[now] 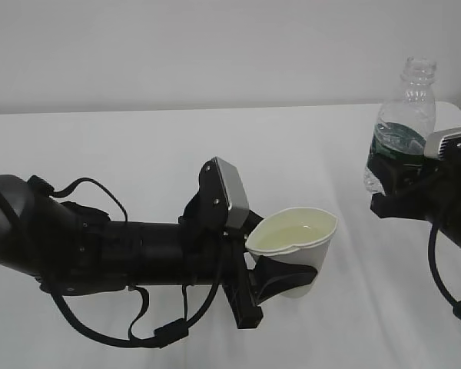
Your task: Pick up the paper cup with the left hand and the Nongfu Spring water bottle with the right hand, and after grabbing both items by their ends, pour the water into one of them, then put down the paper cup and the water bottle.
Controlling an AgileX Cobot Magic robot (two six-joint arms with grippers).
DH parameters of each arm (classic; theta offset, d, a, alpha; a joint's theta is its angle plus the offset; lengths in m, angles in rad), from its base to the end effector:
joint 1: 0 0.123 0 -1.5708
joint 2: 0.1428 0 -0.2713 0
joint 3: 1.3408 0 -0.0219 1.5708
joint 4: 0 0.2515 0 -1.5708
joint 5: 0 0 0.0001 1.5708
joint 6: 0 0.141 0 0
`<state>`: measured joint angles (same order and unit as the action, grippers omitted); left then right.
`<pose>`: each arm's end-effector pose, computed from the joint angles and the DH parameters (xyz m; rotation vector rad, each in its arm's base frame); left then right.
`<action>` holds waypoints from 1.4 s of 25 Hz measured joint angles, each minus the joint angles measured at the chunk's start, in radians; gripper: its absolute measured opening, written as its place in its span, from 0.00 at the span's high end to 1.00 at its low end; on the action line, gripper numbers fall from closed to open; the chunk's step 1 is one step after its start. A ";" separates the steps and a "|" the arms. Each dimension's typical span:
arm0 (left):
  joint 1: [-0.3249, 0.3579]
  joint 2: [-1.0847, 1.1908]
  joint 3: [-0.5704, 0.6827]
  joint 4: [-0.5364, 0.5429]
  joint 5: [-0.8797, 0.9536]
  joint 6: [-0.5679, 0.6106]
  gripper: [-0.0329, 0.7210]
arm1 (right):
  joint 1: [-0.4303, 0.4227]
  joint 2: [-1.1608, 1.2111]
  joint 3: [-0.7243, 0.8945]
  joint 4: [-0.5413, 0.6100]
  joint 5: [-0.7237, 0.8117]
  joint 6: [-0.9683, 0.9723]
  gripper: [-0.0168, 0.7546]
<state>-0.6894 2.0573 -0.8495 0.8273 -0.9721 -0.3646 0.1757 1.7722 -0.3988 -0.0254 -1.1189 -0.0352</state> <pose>0.2498 -0.3170 0.0881 1.2170 1.5275 -0.9586 0.3166 0.0595 0.1196 -0.2094 1.7269 0.1149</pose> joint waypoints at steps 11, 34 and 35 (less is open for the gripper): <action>0.000 0.000 0.000 -0.002 0.000 0.014 0.45 | 0.000 0.159 -0.134 0.002 0.000 -0.006 0.52; 0.000 0.000 0.000 -0.004 0.008 0.023 0.45 | 0.000 0.412 -0.334 0.002 0.000 -0.010 0.52; 0.000 0.000 0.000 -0.004 0.010 0.023 0.45 | 0.000 0.419 -0.342 0.002 0.000 -0.010 0.52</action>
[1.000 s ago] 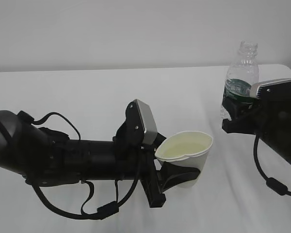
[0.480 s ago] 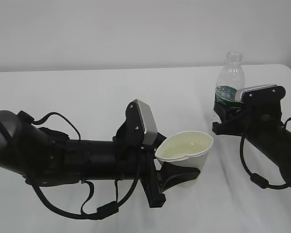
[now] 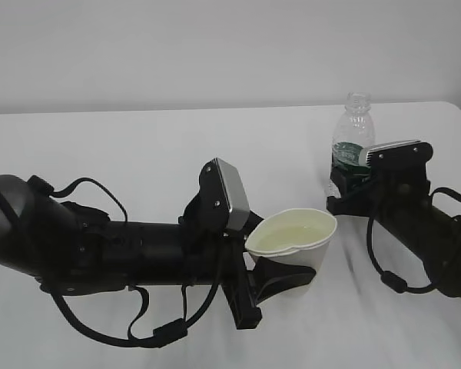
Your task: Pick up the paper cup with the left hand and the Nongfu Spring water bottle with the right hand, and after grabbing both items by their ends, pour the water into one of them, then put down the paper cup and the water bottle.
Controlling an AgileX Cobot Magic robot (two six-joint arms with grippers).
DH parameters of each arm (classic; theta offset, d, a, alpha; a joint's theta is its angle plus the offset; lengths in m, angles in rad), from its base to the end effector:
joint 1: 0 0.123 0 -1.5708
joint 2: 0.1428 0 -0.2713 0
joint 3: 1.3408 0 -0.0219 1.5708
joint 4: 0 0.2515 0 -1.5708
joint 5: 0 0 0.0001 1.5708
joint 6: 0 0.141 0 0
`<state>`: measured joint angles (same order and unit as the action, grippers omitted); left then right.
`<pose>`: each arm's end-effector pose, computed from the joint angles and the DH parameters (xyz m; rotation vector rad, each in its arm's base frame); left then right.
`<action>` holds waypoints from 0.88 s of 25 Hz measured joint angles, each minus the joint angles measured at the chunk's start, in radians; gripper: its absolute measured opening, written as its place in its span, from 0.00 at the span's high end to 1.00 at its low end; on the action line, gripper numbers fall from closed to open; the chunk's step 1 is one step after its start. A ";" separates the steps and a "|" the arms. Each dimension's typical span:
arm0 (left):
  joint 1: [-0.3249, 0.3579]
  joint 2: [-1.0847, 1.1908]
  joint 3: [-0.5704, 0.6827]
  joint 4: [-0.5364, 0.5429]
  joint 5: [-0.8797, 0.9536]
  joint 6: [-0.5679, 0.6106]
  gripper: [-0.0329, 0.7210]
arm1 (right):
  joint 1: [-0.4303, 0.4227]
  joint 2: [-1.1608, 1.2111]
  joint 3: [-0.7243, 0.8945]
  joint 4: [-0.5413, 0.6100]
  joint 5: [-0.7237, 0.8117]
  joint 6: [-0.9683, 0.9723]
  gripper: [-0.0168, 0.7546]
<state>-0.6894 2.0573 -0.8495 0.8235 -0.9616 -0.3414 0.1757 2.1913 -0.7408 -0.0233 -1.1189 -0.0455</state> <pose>0.2506 -0.3165 0.0869 1.2318 1.5208 -0.9350 0.3909 0.0724 0.0432 -0.2244 1.8026 0.1041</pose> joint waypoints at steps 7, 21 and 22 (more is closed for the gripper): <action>0.000 0.000 0.000 0.000 0.004 0.000 0.45 | 0.000 0.035 -0.050 0.000 0.000 -0.001 0.52; 0.000 0.000 0.000 0.000 0.004 0.002 0.45 | 0.000 0.063 -0.064 0.000 -0.036 -0.001 0.47; 0.000 0.000 0.000 0.000 0.004 0.002 0.45 | 0.000 0.063 -0.064 0.000 -0.036 -0.001 0.44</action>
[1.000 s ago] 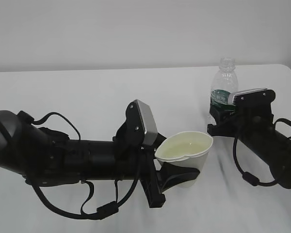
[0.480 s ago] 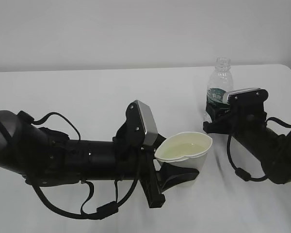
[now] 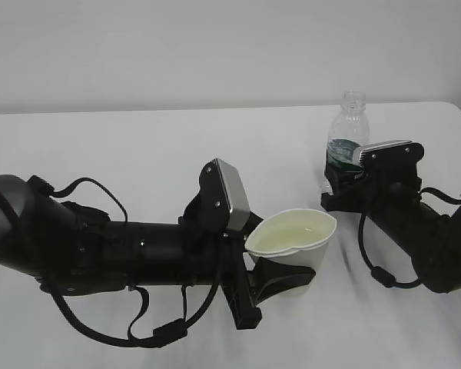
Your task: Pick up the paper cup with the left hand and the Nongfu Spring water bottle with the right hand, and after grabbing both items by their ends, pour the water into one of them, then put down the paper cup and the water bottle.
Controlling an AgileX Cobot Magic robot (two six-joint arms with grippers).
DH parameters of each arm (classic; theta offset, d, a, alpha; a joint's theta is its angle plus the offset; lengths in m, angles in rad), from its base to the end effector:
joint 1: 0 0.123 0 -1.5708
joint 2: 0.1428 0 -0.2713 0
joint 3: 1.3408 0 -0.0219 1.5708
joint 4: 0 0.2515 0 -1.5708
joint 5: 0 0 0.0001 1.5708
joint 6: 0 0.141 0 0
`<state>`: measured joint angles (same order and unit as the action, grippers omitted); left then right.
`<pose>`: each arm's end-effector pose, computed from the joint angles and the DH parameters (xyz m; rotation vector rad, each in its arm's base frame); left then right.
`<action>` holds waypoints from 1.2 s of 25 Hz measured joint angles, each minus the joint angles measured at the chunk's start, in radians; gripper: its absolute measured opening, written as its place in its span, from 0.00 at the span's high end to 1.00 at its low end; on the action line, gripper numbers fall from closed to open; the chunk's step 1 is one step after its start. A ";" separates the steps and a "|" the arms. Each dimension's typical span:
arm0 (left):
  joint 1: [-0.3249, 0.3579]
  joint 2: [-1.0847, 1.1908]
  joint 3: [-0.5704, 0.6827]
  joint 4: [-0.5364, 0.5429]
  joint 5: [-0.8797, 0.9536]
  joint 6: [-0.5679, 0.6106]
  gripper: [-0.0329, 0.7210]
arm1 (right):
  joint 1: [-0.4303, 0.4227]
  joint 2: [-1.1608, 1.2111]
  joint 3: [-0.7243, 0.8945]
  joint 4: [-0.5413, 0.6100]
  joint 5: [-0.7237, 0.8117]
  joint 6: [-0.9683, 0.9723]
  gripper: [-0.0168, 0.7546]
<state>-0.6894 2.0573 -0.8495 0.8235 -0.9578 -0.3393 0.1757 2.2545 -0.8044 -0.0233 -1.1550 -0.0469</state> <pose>0.2508 -0.3163 0.0864 1.2346 1.5224 -0.9308 0.4040 0.0748 0.0360 -0.2213 1.7661 0.1050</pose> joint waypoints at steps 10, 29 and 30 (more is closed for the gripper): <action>0.000 0.000 0.000 0.000 0.000 0.000 0.45 | 0.000 0.002 0.000 -0.014 0.002 0.000 0.26; 0.000 0.000 0.000 -0.126 0.002 0.000 0.45 | 0.000 -0.232 0.275 0.035 0.006 -0.068 0.26; 0.000 0.000 0.000 -0.141 0.003 0.000 0.45 | 0.000 -0.244 0.288 0.039 0.006 -0.069 0.26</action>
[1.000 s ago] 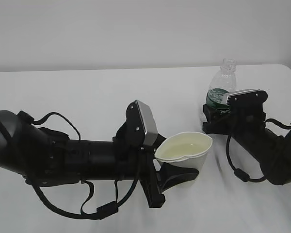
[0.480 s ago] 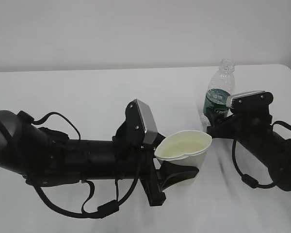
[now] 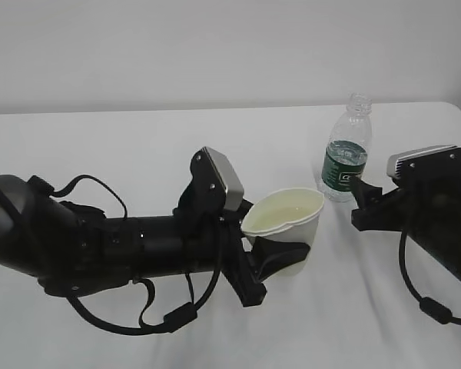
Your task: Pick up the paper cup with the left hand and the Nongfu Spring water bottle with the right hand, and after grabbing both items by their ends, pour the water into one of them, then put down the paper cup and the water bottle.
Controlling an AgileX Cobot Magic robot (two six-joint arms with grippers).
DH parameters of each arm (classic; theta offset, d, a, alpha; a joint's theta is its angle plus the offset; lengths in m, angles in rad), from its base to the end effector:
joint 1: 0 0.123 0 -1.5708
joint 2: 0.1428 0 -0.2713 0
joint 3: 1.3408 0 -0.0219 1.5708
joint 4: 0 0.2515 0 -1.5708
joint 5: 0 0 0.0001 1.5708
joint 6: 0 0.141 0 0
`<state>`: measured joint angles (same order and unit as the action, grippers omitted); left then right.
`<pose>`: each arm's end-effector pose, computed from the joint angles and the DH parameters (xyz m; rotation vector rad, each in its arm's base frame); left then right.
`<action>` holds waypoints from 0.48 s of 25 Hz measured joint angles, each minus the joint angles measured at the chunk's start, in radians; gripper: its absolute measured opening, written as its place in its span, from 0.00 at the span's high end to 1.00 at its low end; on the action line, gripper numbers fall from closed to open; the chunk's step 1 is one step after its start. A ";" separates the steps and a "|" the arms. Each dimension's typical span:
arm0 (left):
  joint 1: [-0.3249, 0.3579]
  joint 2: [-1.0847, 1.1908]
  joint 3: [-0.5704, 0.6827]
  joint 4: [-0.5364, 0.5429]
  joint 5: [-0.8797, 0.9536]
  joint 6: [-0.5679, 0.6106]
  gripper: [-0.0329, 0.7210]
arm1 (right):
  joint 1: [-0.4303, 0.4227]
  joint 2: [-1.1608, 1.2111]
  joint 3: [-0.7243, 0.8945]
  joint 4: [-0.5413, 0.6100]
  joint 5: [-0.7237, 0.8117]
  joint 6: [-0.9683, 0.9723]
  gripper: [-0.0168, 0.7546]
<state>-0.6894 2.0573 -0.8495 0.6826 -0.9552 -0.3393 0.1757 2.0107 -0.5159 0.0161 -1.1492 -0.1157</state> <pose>0.2661 -0.3134 0.0909 1.0798 1.5835 -0.9050 0.3430 0.0588 0.0688 -0.2494 1.8123 0.0335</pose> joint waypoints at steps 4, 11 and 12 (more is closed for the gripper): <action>0.000 0.000 0.000 -0.055 0.002 0.000 0.45 | 0.000 -0.038 0.062 0.007 0.000 0.000 0.26; 0.000 0.000 0.000 -0.091 0.005 0.000 0.45 | 0.000 -0.094 0.173 0.007 0.000 -0.002 0.26; 0.000 0.000 0.000 -0.093 0.005 0.000 0.45 | 0.000 -0.107 0.189 0.007 0.000 -0.002 0.26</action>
<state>-0.6894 2.0573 -0.8495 0.5897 -0.9507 -0.3393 0.1757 1.9035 -0.3265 0.0236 -1.1492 -0.1173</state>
